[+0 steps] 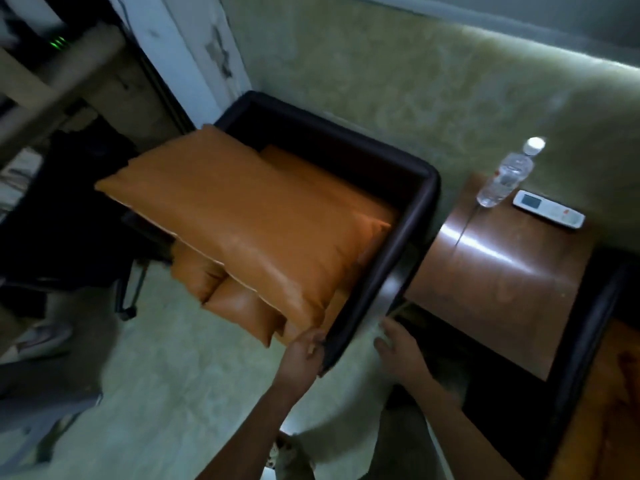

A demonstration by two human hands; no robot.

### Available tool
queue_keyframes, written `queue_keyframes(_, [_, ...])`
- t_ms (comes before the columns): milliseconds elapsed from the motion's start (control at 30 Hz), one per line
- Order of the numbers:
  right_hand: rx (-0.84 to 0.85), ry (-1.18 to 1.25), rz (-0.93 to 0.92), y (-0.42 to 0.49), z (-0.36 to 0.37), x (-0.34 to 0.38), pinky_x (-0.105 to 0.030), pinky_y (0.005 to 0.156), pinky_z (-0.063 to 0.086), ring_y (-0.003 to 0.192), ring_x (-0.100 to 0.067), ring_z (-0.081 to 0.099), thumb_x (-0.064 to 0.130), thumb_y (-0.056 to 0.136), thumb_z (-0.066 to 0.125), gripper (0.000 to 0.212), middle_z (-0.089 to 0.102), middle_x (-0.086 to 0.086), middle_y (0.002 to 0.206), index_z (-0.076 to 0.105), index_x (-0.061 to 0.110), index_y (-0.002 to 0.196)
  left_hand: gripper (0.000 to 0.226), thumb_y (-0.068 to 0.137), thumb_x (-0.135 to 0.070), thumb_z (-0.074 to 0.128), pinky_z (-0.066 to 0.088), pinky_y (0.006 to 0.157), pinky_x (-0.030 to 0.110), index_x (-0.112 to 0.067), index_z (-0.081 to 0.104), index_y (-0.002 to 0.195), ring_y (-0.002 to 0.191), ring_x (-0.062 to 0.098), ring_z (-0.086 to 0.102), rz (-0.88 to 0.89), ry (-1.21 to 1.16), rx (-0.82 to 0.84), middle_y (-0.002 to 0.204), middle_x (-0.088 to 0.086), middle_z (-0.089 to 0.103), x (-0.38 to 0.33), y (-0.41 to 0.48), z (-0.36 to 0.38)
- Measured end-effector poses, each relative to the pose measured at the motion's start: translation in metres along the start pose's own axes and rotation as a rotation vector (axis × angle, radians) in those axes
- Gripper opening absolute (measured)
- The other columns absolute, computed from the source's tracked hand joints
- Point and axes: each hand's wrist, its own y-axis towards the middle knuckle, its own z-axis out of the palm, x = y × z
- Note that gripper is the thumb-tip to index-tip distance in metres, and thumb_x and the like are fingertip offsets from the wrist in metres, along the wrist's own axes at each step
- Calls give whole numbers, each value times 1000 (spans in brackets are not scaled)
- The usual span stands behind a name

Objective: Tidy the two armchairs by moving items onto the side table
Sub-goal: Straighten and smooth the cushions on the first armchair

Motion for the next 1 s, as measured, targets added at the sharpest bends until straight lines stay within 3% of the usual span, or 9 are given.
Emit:
queue_keyframes(100, [-7,15,26,-44,70,35,-31,100,45,122,-23,57,13,99,59,46,59,-6,133,50,12,144,33,99,-12,55,34,84,1,-17,63,130,110,2,55,38,8,-16,126,-6,65,50,-32,-56])
queue_keyframes(233, [-39,43,5,-79,135,89,-37,86,51,102,-27,67,9,98,58,29,66,1,104,60,15,127,33,98,-8,57,35,96,14,-12,63,130,114,7,54,41,-17,-108,125,-1,64,103,-66,-131])
queue_keyframes(367, [-28,28,-13,-89,181,134,-43,102,48,118,-25,59,12,101,53,40,60,-3,126,53,12,141,34,97,-4,58,40,105,23,-9,64,130,119,14,57,38,-52,-173,127,1,64,141,-87,-191])
queue_keyframes(467, [4,52,-52,-82,206,163,-21,97,45,123,-19,57,8,101,53,43,59,1,129,51,10,144,34,96,-4,59,40,102,21,-12,66,128,117,13,59,26,-81,-241,125,-2,66,163,-95,-231])
queue_keyframes(567, [-2,61,-55,-71,224,186,-1,82,40,111,-9,57,11,101,55,44,61,-2,126,50,10,145,34,96,-3,60,41,100,22,-14,66,127,117,14,60,20,-78,-276,123,-2,68,181,-94,-266])
queue_keyframes(633, [-9,42,-84,-60,233,199,-1,86,40,111,-6,56,11,100,55,45,62,0,126,52,12,145,35,97,-4,59,42,103,25,-15,64,130,119,15,59,21,-63,-270,125,-1,67,188,-85,-289])
queue_keyframes(833, [-17,-15,-196,-12,254,246,-20,105,38,129,-12,53,10,99,58,42,60,2,137,55,15,141,38,98,-10,59,41,107,29,-17,60,135,123,14,56,76,-27,-260,130,-4,64,183,-15,-356])
queue_keyframes(1000, [-99,37,-200,38,233,283,-5,101,34,122,14,48,13,101,56,43,54,13,138,50,28,141,38,101,-16,59,38,106,25,-14,57,139,127,12,52,106,-34,-180,138,-2,59,151,66,-409])
